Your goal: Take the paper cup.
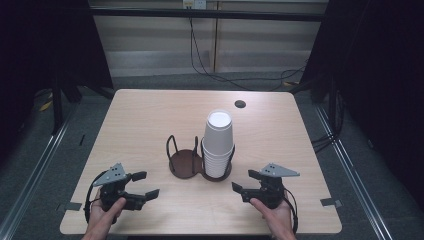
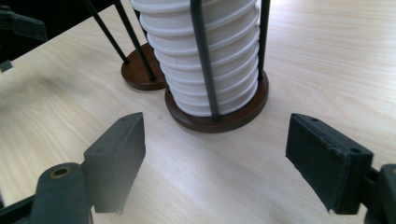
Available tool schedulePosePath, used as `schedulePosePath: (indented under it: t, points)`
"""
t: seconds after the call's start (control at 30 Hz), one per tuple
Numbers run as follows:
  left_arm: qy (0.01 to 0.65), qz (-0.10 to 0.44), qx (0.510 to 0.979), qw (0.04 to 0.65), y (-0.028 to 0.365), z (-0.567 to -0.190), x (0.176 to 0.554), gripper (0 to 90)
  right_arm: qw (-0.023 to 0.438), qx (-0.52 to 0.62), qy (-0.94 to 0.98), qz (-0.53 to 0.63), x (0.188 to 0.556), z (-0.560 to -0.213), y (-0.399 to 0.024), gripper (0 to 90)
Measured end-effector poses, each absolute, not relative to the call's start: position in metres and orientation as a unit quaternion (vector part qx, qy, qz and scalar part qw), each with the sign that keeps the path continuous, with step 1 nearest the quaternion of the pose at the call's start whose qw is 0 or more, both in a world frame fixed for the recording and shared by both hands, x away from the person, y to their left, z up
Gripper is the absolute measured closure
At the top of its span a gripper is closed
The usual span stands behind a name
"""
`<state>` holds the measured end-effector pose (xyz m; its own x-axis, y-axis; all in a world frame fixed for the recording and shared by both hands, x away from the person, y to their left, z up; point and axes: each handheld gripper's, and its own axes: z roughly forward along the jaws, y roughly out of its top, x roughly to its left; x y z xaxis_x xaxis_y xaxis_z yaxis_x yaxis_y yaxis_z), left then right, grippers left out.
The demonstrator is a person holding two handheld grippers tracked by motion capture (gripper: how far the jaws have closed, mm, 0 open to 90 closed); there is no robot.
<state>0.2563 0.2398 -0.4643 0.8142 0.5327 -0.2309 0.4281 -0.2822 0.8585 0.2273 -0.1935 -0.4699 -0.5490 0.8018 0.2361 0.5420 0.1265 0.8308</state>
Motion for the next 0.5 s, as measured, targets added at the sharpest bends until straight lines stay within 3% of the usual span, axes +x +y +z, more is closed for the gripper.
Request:
schedulePosePath:
  t: [0.3, 0.5]
  points:
    - [0.301, 0.049, 0.806, 0.507, 0.2390, -0.4646, 0.2546, 16.0, 0.124, 0.451, 0.735, 0.490, 0.2283, -0.4656, -0.1982, 21.8]
    - [0.302, 0.042, 0.807, 0.505, 0.2404, -0.4639, 0.2532, 16.0, 0.141, 0.459, 0.736, 0.478, 0.2249, -0.4599, -0.1953, 25.7]
